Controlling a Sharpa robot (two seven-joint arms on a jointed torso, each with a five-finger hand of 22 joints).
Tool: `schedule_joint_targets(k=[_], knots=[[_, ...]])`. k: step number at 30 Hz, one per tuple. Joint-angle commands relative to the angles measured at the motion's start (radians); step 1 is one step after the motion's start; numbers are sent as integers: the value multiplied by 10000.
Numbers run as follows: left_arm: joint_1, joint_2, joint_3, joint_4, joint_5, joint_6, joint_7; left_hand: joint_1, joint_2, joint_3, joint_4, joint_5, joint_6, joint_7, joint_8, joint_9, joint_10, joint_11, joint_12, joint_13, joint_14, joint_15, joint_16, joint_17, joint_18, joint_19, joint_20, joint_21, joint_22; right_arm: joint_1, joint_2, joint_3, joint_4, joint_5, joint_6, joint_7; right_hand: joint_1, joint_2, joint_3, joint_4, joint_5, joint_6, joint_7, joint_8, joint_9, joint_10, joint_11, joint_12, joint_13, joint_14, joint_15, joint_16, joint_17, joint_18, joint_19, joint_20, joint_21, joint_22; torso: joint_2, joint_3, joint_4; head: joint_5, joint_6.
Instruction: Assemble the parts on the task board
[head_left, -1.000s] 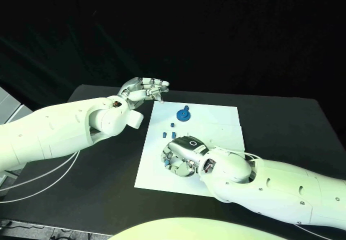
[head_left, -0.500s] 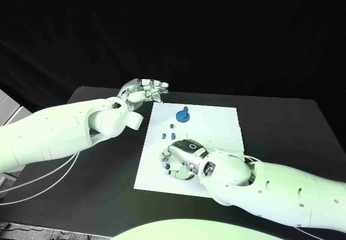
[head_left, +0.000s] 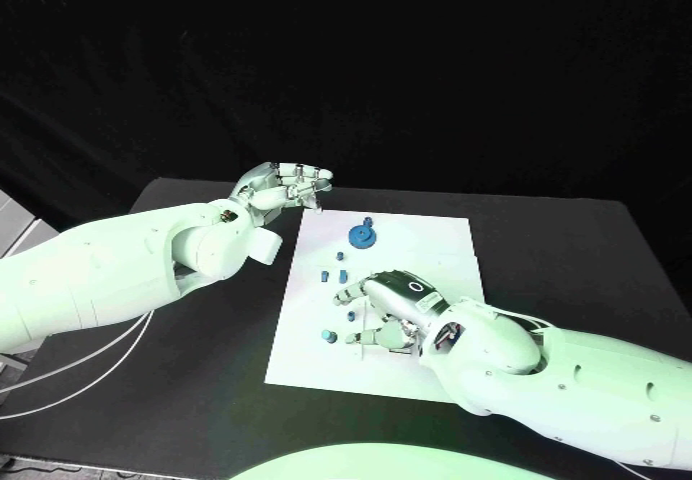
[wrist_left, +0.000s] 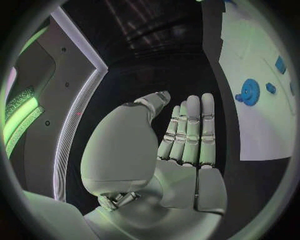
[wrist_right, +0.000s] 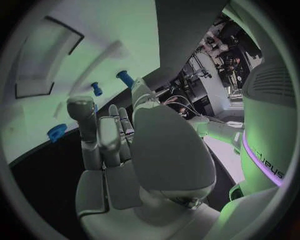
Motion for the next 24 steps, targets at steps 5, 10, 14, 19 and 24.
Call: schedule_joint_targets(k=[5, 10, 14, 19, 24], knots=[[1, -38, -14, 18, 40, 207, 39, -82, -22, -35, 19, -46, -89, -7, -2, 17, -49, -4, 44, -14, 2, 61, -55, 11, 140, 32, 55, -32, -15, 729, -1621, 105, 854, 2870, -388, 810, 44, 295, -66, -57, 204, -69, 20, -15, -32, 659, -122, 603, 80, 178, -104, 145, 340, 37, 262, -98, 547, 184, -8, -12, -36, -482, 130], [-4, -54, -37, 21, 41, 236, 55, -86, -27, -43, 24, -48, -92, -6, -3, 18, -52, -3, 45, -14, 0, 62, -55, 12, 139, 35, 56, -39, -19, 1177, -2718, 118, 1154, 4227, -46, 612, -346, 556, -71, -45, 273, 381, -100, 233, 15, 2414, -377, 1403, 331, 567, -305, 594, 1243, -218, 788, -262, 2283, 861, -33, -14, -103, -827, 168], [-13, -63, -61, 73, 40, 285, 67, -93, -33, -52, 30, -50, -94, -5, -3, 18, -54, -1, 47, -14, -2, 64, -56, 13, 139, 36, 57, -45, -24, 1366, -3676, 53, 1295, 4897, 498, 61, -854, 571, -283, -51, 295, 675, -652, 798, 187, 3823, -1068, 4443, 3069, 845, -914, 1110, 2147, -564, 1275, -968, 4335, 1773, -61, -28, -160, -1219, 162], [-42, -88, -73, 145, 36, 344, 89, -121, -56, -89, 55, -54, -103, -3, -3, 20, -68, 4, 50, -15, -9, 71, -56, 17, 136, 41, 63, -71, -42, 1281, -4393, -35, 1562, 4743, 899, -734, -1523, 788, -661, -66, 354, 527, -628, 1497, 429, 5492, -982, 11607, 11791, 1079, -801, 1671, 3360, -683, 1434, -746, 5308, 2219, -81, 1, -216, -1359, 138], [-82, -102, -78, 214, 27, 407, 113, -148, -86, -135, 83, -54, -120, -3, -7, 22, -91, 8, 53, -16, -18, 78, -56, 22, 135, 46, 70, -107, -66, 1114, -4889, -100, 1822, 4308, 1173, -1540, -2155, 899, -915, -21, 478, 488, -681, 1989, 684, 6177, -1003, 13046, 13700, 1246, -812, 2108, 4423, -800, 1583, -747, 6044, 2491, -109, 4, -233, -1403, 118]])
